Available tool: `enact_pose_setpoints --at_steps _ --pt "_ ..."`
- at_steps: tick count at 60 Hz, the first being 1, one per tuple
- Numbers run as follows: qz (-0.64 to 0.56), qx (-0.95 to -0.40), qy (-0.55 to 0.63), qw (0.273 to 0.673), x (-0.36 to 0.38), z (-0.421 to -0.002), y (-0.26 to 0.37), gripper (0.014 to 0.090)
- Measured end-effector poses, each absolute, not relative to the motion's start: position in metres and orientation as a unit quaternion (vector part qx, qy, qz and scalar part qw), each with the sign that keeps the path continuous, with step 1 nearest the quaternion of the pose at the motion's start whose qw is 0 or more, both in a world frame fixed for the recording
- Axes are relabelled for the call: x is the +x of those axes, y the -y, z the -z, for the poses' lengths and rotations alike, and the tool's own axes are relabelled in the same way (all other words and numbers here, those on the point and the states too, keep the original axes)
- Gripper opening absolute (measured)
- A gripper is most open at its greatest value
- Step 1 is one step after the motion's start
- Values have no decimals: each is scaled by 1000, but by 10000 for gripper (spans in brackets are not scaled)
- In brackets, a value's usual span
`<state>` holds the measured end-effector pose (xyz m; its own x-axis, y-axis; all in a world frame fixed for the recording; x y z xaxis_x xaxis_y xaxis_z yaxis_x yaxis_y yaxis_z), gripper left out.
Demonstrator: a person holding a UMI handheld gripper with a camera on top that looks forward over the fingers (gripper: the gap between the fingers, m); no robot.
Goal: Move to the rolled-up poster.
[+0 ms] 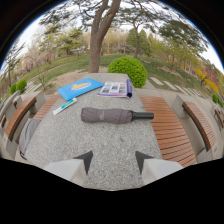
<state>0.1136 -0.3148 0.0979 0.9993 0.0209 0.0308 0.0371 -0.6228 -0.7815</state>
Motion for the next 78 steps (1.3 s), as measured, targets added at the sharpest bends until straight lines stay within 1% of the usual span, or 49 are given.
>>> enact_pose_setpoints --at_steps 19,34,51,78 --pt "26 -896 1 444 111 -108 281 847" --pt "47 -885 -14 463 109 -116 221 847" --pt "47 -880 -16 472 110 -115 124 848" --pt "35 -894 6 447 129 -69 -70 847"
